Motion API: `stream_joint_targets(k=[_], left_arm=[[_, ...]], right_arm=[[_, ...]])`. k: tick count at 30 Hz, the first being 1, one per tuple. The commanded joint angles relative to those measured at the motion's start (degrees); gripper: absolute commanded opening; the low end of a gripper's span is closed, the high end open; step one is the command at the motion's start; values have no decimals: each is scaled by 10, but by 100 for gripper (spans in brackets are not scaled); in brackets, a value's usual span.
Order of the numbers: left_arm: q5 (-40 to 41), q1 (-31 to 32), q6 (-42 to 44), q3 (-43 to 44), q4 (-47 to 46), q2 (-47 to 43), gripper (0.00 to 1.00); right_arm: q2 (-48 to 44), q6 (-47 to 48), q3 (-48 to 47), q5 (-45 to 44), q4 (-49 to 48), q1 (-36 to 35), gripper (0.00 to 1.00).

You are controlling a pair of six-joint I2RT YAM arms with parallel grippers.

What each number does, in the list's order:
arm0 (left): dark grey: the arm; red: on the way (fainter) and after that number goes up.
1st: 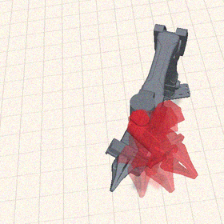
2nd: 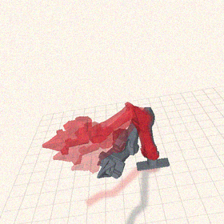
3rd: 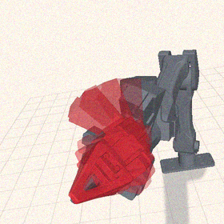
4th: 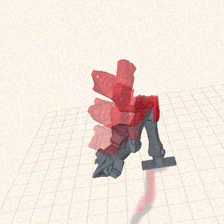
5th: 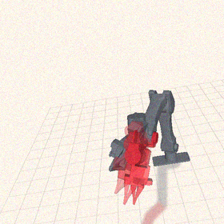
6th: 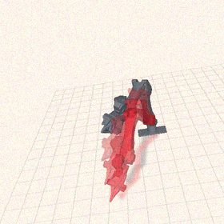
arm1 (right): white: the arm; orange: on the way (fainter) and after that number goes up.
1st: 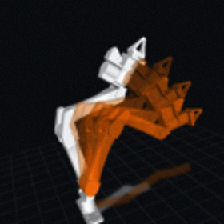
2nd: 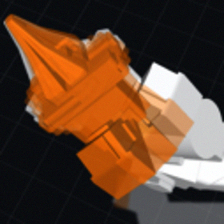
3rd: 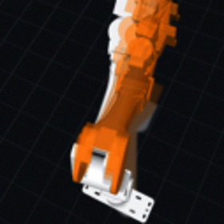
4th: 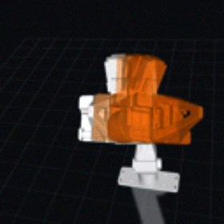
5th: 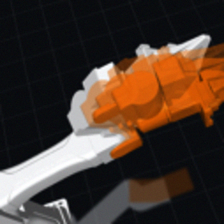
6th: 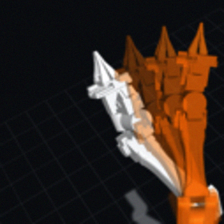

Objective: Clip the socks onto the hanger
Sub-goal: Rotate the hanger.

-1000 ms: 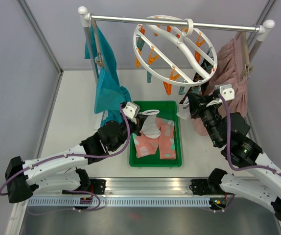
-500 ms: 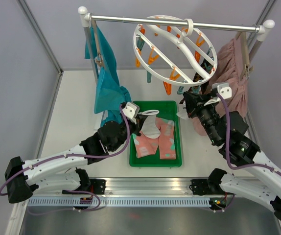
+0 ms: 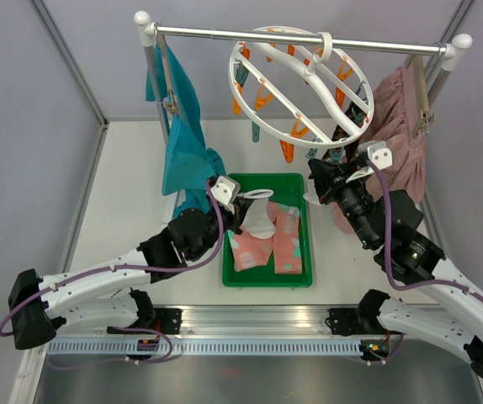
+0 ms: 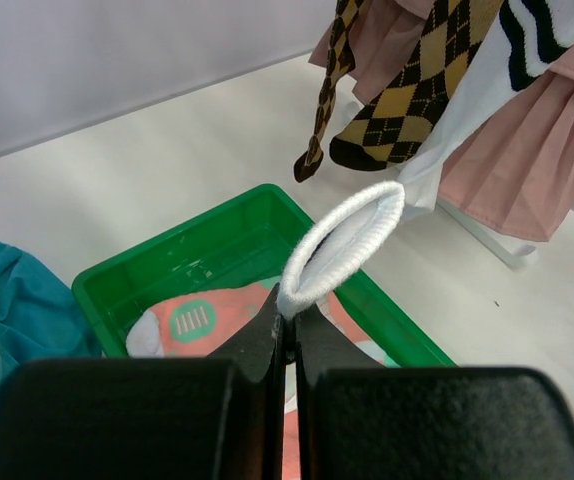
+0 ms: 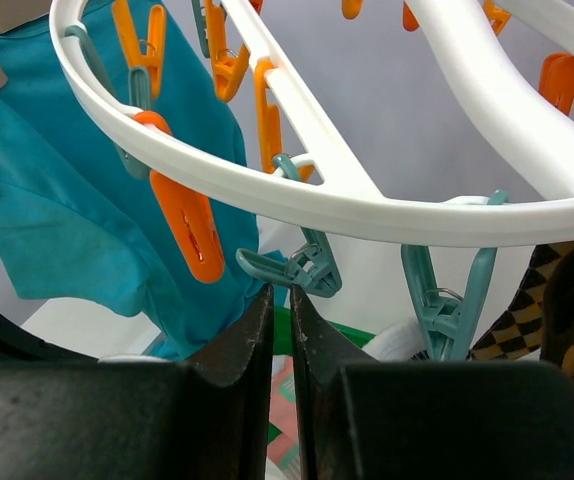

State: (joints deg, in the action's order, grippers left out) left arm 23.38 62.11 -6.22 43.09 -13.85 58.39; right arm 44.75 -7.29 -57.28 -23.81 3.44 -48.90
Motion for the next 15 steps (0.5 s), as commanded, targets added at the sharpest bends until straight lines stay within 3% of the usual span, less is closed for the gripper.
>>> stream_joint_targets(k=[1, 15], left_arm=[[-6, -2, -7, 2, -27, -10, 2], [-8, -3, -9, 0, -28, -12, 2]], right_arm=[[2, 2, -9, 13, -19, 1, 17], [11, 14, -4, 27, -52, 2, 22]])
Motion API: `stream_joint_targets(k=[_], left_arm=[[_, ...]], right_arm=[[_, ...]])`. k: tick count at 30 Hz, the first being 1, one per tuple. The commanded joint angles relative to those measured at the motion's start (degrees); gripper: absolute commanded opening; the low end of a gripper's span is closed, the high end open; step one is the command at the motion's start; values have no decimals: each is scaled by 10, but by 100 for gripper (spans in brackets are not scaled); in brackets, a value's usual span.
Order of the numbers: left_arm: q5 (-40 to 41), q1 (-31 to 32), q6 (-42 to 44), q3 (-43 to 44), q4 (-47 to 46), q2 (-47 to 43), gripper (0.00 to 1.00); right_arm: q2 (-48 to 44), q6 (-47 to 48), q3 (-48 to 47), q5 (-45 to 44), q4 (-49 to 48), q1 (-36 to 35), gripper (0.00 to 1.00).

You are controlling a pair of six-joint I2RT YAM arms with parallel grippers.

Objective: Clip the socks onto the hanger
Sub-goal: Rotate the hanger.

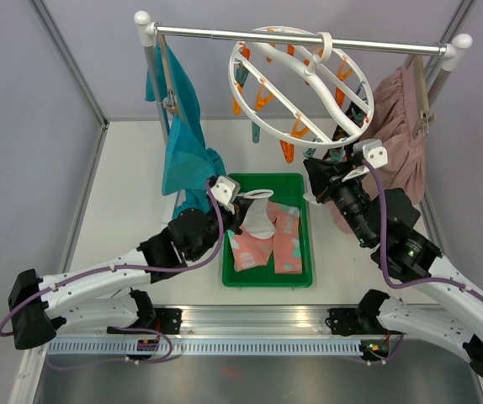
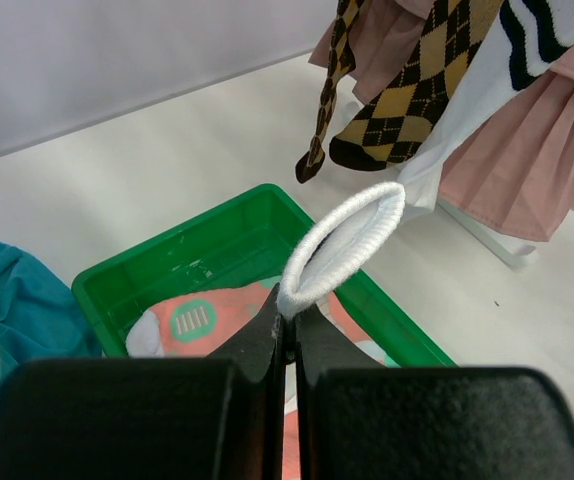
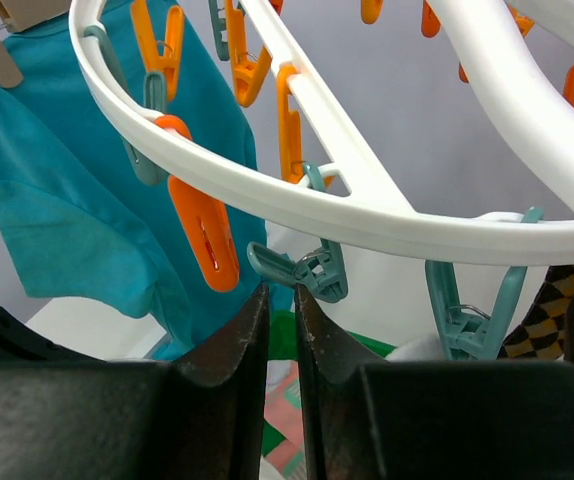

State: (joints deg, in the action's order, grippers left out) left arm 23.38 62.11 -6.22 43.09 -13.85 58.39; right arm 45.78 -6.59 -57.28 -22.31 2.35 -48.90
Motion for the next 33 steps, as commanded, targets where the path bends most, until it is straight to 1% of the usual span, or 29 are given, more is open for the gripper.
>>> stream_joint_targets(k=[1, 16, 33], left_arm=[[-8, -2, -9, -1, -27, -12, 2], [-7, -3, -8, -4, -27, -14, 2], [-7, -2, -8, -4, -27, -16, 2]], right_arm=[[2, 8, -4, 12, -45, 2, 22], [18, 18, -6, 12, -63, 1, 30], [27, 27, -6, 18, -78, 2, 34]])
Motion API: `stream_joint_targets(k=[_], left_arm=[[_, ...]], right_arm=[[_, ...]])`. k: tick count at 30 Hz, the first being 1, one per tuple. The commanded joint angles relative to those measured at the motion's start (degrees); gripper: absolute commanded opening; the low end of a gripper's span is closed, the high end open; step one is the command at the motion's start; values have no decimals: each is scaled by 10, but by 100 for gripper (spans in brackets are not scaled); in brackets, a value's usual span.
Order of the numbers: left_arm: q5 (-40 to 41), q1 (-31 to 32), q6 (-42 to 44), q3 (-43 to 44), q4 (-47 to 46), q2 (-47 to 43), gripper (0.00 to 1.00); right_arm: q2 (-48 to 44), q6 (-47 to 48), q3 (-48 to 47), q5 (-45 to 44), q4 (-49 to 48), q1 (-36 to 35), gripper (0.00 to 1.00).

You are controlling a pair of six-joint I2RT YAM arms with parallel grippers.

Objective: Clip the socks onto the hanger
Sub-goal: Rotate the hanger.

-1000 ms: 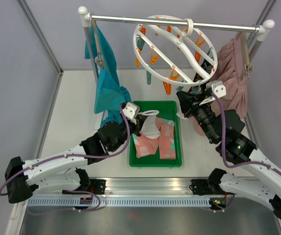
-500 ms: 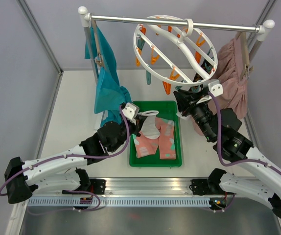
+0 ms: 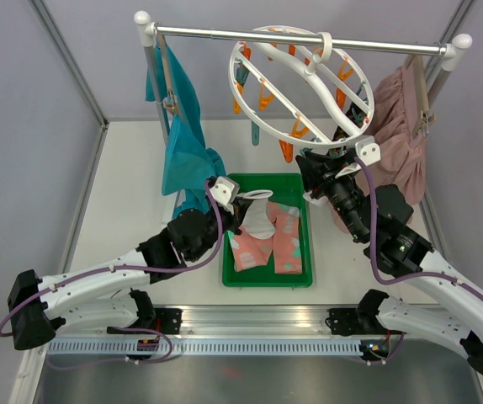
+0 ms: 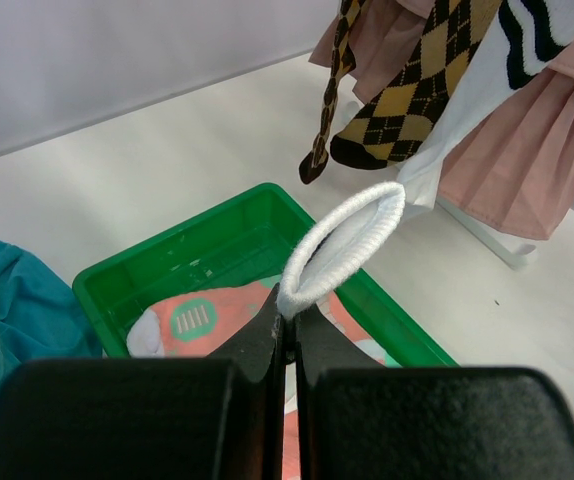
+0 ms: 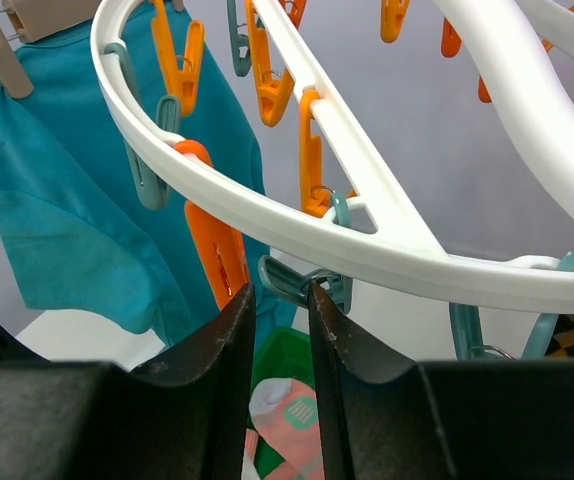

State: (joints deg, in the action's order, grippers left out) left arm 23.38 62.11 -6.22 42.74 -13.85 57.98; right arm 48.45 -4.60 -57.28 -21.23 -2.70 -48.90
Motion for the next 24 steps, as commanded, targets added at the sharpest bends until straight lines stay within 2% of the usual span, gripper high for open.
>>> stream_joint_targets(k=[1, 24], left_arm=[[-7, -3, -8, 0, -27, -11, 2], [-11, -3, -8, 1, -28, -11, 2]], right_arm=[[2, 7, -6, 7, -28, 2, 34], [13, 28, -13, -2, -42, 1, 43]])
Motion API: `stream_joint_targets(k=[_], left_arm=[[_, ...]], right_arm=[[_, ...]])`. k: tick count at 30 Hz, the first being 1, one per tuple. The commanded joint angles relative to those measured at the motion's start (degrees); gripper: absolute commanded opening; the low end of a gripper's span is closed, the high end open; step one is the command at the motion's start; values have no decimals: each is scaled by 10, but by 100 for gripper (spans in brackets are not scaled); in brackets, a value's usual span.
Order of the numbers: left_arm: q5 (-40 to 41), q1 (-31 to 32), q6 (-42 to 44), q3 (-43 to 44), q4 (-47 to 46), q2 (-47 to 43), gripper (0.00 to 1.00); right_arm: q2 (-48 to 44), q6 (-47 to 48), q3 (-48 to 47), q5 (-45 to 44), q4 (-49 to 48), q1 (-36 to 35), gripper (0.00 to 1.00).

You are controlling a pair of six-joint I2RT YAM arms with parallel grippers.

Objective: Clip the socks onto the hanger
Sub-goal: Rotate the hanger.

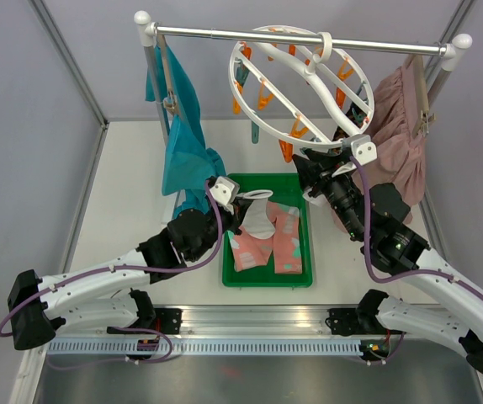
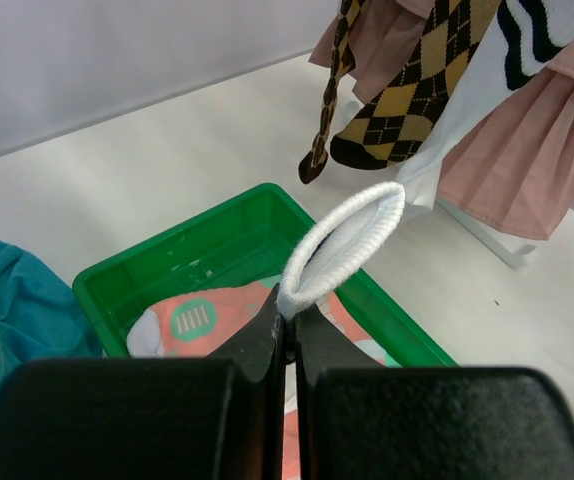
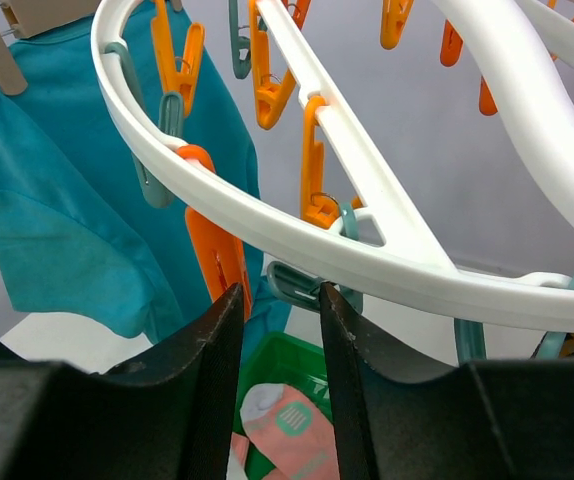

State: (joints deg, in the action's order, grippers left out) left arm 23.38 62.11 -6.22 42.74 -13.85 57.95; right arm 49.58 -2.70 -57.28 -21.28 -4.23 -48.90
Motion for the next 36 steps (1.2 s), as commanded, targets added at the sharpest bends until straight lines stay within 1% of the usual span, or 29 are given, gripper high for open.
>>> stream_joint_targets(k=[1, 3, 4, 7, 10, 17, 23, 24, 28, 36], left_arm=[[-11, -3, -8, 1, -28, -11, 2], [-11, -3, -8, 2, -28, -11, 2], [-12, -3, -8, 2, -28, -10, 2], [-17, -3, -8, 5, -29, -7, 2], [-23, -3, -7, 10, -29, -4, 2], [-40, -3, 0, 34, -47, 15, 2], [-58, -3, 14, 80, -76, 53, 2], [-61, -2, 16, 87, -79, 58, 2], [-69, -3, 23, 113, -97, 93, 2], [-72, -3, 29, 171, -106, 168, 2]], right_arm=[[2, 9, -14, -3, -26, 1, 42], [3, 9, -15, -7, -26, 2, 39], [3, 9, -15, -7, -25, 2, 34], [3, 3, -20, -10, -23, 2, 25], [3, -6, -27, -12, -14, 1, 19], [1, -27, -37, -18, 11, 2, 10], [4, -45, -57, -31, 41, 2, 1], [4, -46, -59, -33, 63, 2, 0], [10, -53, -77, -46, 104, 1, 0], [40, -73, -158, -99, 235, 2, 0]])
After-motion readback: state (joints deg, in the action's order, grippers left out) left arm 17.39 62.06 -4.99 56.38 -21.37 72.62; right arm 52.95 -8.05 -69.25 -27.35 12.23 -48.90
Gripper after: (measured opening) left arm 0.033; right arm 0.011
